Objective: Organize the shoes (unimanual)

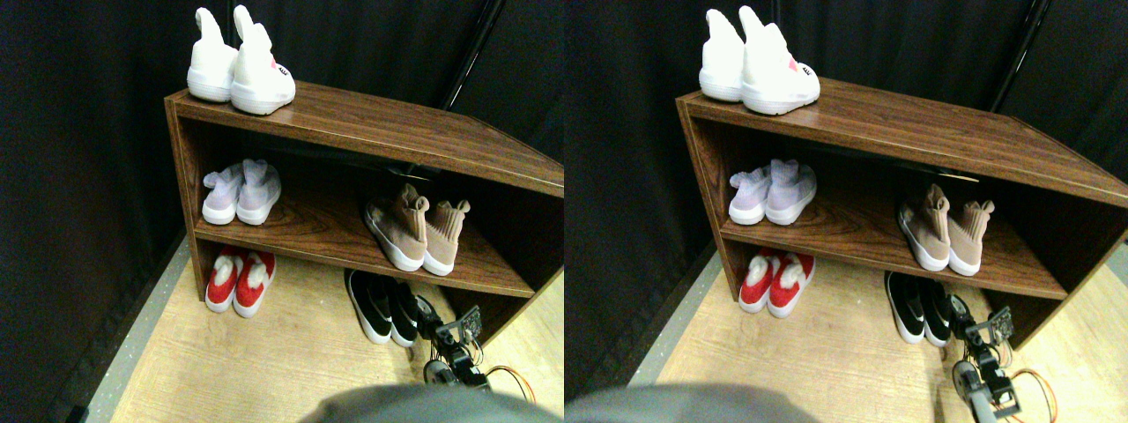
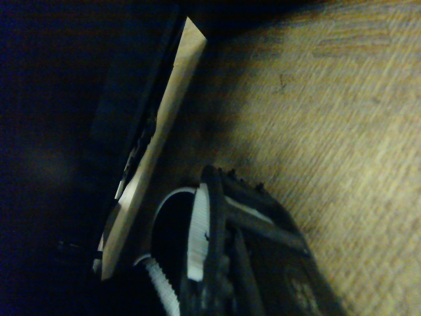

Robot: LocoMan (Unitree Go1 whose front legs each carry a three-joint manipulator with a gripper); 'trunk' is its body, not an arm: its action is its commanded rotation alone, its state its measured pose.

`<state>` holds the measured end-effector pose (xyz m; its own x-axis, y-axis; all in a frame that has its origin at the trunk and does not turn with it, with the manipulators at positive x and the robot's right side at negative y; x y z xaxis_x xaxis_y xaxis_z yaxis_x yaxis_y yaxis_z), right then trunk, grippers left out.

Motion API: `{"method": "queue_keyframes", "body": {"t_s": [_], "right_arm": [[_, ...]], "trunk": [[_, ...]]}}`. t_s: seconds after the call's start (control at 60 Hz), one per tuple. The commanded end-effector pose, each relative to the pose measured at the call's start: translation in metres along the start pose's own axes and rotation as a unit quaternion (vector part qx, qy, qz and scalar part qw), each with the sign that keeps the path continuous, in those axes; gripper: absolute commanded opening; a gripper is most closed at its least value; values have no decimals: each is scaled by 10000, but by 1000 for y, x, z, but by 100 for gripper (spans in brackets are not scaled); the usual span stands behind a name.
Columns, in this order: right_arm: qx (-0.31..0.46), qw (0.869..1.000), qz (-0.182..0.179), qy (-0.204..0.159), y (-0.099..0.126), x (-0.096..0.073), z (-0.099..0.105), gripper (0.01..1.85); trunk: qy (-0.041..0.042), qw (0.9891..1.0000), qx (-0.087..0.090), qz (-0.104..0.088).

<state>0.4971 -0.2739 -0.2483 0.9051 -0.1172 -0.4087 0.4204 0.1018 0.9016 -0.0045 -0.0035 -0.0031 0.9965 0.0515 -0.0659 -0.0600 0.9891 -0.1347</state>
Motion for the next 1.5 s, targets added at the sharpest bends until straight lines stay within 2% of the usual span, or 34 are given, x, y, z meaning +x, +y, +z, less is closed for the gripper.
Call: {"method": "queue_keyframes", "body": {"t_s": [0.017, 0.133, 0.15, 0.183, 0.333, 0.367, 0.417, 0.467, 0.5, 0.567, 0.6, 0.65, 0.7, 0.75, 0.8, 0.95, 1.067, 1.2, 1.433, 1.467, 1.5], "right_arm": [[-33, 9998, 90, 173, 3, 2, -4, 6], [-85, 9999, 98, -4, 5, 1, 2, 6], [-94, 9999, 121, -25, 5, 1, 5, 6], [-109, 9998, 119, -76, 7, -1, 9, 6], [-150, 9996, 242, -52, 14, -9, 20, 6], [-163, 9992, 360, -79, 15, -10, 23, 6], [-270, 9984, 386, -309, 18, -14, 27, 6], [-286, 9979, 501, -301, 20, -15, 30, 6], [-430, 9960, 703, -352, 25, -22, 31, 6], [-580, 9940, 884, -282, 31, -28, 35, 6], [-594, 9928, 1034, -132, 34, -31, 37, 6], [-668, 9916, 1098, -146, 37, -36, 39, 6], [-787, 9895, 1201, -175, 43, -52, 41, 6], [-835, 9885, 1254, -128, 45, -59, 41, 6], [-763, 9871, 1402, 90, 48, -71, 41, 6], [-1101, 9805, 1624, 76, 52, -100, 41, 6], [-1046, 9785, 1773, 159, 56, -126, 41, 6], [-1126, 9723, 2030, 260, 60, -141, 38, 6], [-1311, 9645, 2245, 461, 70, -167, 31, 6], [-1300, 9622, 2309, 623, 72, -171, 30, 6], [-1331, 9601, 2376, 632, 73, -173, 29, 6]], "trunk": [[112, 9999, -72, 89], [112, 9999, -72, 89], [98, 9999, -26, 28], [98, 9999, -26, 28], [67, 10000, 31, -42], [57, 9999, 54, -66], [41, 9999, 75, -91], [28, 9999, 100, -120], [10, 9998, 116, -141], [-14, 9997, 139, -175], [-34, 9997, 146, -187], [-55, 9997, 153, -201], [-95, 9996, 156, -224], [-141, 9995, 166, -241], [-178, 9994, 166, -261], [-281, 9991, 151, -296], [-358, 9987, 134, -324], [-423, 9984, 122, -357], [-481, 9981, 108, -378], [-490, 9980, 104, -382], [-496, 9980, 102, -384]]}}
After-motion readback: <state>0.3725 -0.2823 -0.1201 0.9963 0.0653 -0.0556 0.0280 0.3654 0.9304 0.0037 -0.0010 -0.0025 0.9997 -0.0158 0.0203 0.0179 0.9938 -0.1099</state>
